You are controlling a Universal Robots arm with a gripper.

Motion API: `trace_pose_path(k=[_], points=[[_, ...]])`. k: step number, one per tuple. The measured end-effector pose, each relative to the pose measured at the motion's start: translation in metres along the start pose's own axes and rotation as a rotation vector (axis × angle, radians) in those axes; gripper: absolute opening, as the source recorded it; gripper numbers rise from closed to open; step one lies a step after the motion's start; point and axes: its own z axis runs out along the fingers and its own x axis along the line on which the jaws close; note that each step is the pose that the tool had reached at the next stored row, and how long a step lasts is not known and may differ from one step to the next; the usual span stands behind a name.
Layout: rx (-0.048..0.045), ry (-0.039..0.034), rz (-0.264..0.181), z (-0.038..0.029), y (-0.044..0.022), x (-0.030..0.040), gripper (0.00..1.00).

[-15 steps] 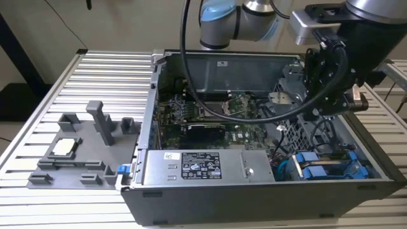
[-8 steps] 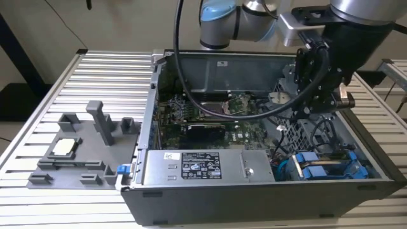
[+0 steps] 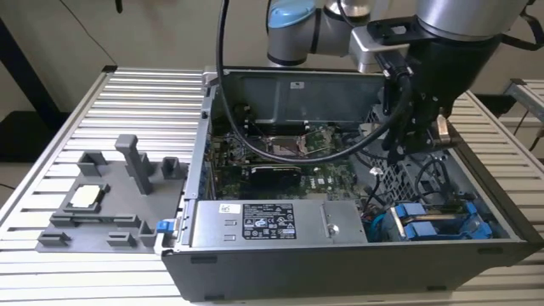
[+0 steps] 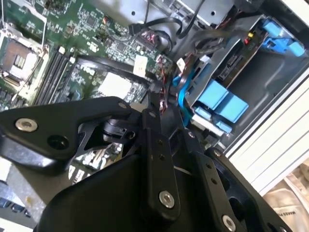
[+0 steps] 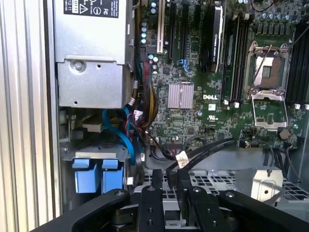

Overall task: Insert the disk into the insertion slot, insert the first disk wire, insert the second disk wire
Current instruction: 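Insert the second disk wire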

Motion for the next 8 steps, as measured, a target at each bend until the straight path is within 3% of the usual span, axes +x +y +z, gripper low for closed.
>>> trace_pose_path(k=[2, 6, 8], points=[[0.0104, 0.0001, -0.001, 0.0010, 0.0043, -0.0002, 0.27], [0.0333, 0.0010, -0.003, 0.0027, 0.0057, -0.0003, 0.27], [0.0377, 0.0007, -0.006, 0.0033, 0.0057, -0.0005, 0.27]])
